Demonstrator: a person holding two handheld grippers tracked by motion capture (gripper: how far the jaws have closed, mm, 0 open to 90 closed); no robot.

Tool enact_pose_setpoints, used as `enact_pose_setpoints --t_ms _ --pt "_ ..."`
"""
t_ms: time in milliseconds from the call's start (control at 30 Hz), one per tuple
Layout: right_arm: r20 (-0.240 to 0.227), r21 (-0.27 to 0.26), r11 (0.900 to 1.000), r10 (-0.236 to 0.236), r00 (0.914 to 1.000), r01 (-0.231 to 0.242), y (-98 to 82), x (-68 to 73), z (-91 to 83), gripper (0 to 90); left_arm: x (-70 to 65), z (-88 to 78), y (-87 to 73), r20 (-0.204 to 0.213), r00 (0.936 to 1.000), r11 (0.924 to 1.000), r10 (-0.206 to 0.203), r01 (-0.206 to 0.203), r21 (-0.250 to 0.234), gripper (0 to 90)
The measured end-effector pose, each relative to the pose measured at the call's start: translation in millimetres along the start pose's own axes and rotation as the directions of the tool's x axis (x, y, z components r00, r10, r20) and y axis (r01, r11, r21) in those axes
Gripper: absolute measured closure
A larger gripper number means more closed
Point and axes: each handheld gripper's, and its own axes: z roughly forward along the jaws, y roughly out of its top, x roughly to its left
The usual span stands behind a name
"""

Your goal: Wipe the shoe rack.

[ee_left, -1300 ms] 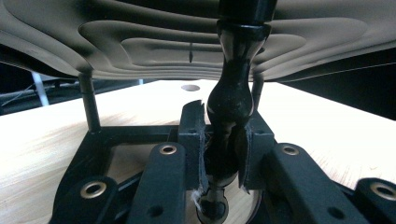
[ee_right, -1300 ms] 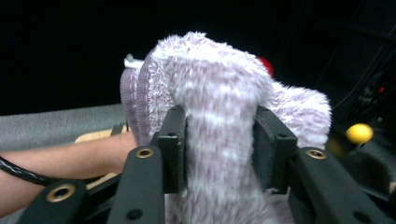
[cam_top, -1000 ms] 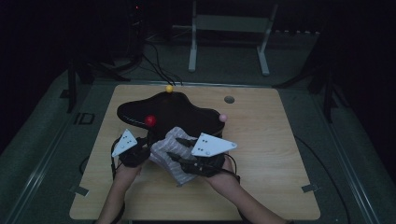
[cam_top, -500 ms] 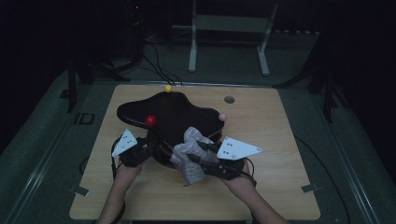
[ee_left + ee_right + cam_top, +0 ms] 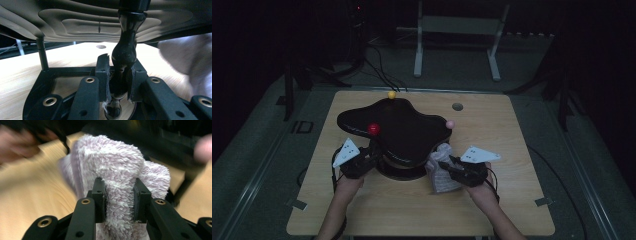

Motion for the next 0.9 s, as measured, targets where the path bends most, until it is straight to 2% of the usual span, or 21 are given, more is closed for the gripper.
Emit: enact_pose_setpoints --t_ms 33,67,167,200,367,433,533,567,600,700,900 --pt "0.007 0.027 1.000 0.009 0.9999 -0.009 -6.5 -4.4 7.6 69.2 0.0 0.0 0.0 0.000 1.0000 1.0000 0.000 0.000 0.000 74.6" --pt "0.007 0.027 1.000 0.009 0.9999 -0.009 -6.5 -4.4 7.6 69.2 0.0 0.1 -0.4 0.001 1.0000 1.0000 -0.003 0.003 -0.004 74.6" --pt "0.027 0.082 0.996 0.039 0.9989 -0.041 -18.1 -19.0 32.0 69.3 0.5 0.3 -0.4 0.006 1.0000 1.0000 0.000 0.000 -0.004 74.6" --pt "0.034 0.084 0.995 0.047 0.9983 -0.049 -17.9 -21.8 36.0 69.3 0.4 0.3 -0.7 0.005 1.0000 1.0000 -0.003 0.003 -0.007 74.6" --pt "0.131 0.060 0.995 0.067 0.9891 -0.075 -11.3 -44.4 60.3 69.2 0.7 0.1 -1.2 0.008 1.0000 1.0000 -0.004 0.004 -0.009 74.6" --pt "0.143 0.059 0.993 0.094 0.9852 -0.104 -14.2 -52.9 70.4 68.8 1.0 0.2 -1.9 0.012 0.9999 0.9998 -0.008 0.008 -0.015 74.6" --pt "0.171 0.118 0.988 0.083 0.9818 -0.104 -24.8 -59.7 90.0 68.1 0.4 0.0 -1.7 0.007 1.0000 0.9999 0.000 0.000 -0.012 74.5" --pt "0.169 0.126 0.986 0.086 0.9820 -0.108 -29.7 -61.0 95.5 68.2 0.1 0.1 -2.1 0.006 1.0000 0.9999 -0.001 0.001 -0.015 74.5" --pt "0.169 0.107 0.986 0.105 0.9801 -0.124 -32.7 -60.9 96.7 68.3 0.2 0.2 -2.4 0.007 1.0000 0.9998 -0.005 0.005 -0.018 74.6" --pt "0.172 0.102 0.982 0.143 0.9746 -0.162 -33.8 -56.1 96.0 68.5 0.0 0.2 -2.4 0.006 1.0000 0.9998 -0.005 0.005 -0.018 74.5" --pt "0.162 0.101 0.984 0.132 0.9781 -0.149 -38.3 -41.7 92.0 68.5 -1.2 0.4 -2.0 -0.004 1.0000 0.9999 0.000 0.000 -0.014 74.5"
